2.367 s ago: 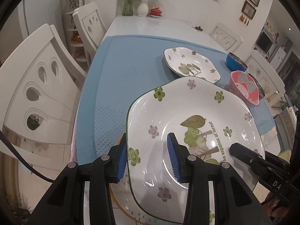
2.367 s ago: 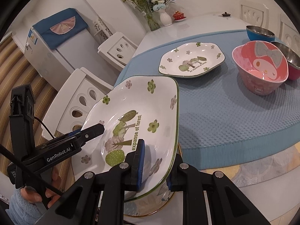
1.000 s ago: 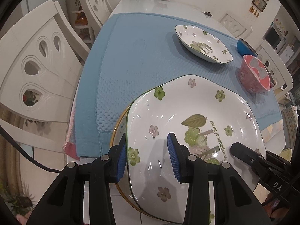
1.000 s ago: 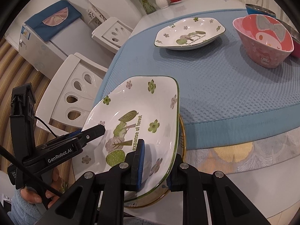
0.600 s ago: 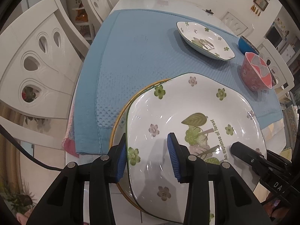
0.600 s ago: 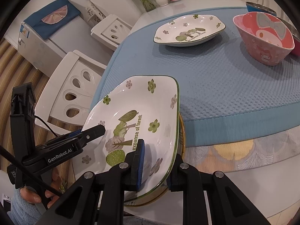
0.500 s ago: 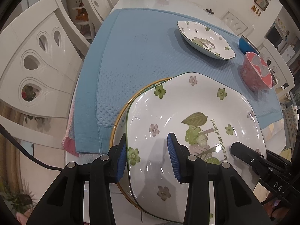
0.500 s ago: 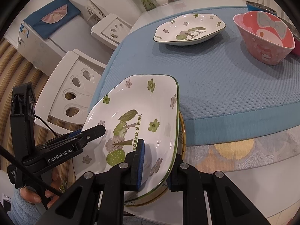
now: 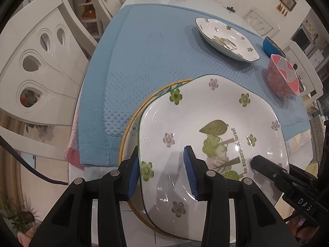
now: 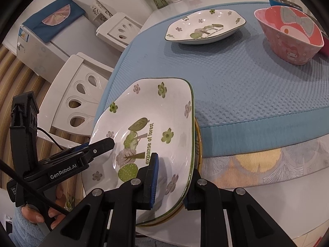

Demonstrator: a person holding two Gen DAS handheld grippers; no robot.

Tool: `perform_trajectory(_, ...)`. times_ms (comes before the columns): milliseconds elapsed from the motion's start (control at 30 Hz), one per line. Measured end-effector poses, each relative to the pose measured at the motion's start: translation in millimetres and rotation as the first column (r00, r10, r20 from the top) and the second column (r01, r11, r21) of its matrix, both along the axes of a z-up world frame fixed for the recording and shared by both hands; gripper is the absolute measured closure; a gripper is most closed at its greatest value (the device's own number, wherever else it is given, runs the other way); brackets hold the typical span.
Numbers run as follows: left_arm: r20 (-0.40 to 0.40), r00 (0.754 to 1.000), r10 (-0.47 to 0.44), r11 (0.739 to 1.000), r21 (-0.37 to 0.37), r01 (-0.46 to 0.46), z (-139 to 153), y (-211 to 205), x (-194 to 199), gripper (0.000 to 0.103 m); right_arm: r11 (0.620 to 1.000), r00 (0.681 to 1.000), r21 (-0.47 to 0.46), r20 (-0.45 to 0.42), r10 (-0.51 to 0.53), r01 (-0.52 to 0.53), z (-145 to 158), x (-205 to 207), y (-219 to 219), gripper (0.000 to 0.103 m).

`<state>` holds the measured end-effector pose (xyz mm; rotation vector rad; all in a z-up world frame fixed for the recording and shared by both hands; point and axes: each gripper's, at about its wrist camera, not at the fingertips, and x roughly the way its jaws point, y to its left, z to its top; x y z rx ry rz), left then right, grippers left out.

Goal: Organize plates and bowls
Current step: 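Lower the large hexagonal plate with left while right lowers its plate onto the round plate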

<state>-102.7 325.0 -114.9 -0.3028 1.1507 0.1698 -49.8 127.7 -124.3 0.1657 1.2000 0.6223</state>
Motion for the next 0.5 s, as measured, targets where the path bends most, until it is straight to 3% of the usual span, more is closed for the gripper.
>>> perform_trajectory(500,0.004,1.000,-0.011,1.000,-0.017,0.011,-0.5,2.5,0.3,0.066,1.000,1.000,0.003,-0.013,-0.004,0.005,-1.8,1.2,-1.2,0.084)
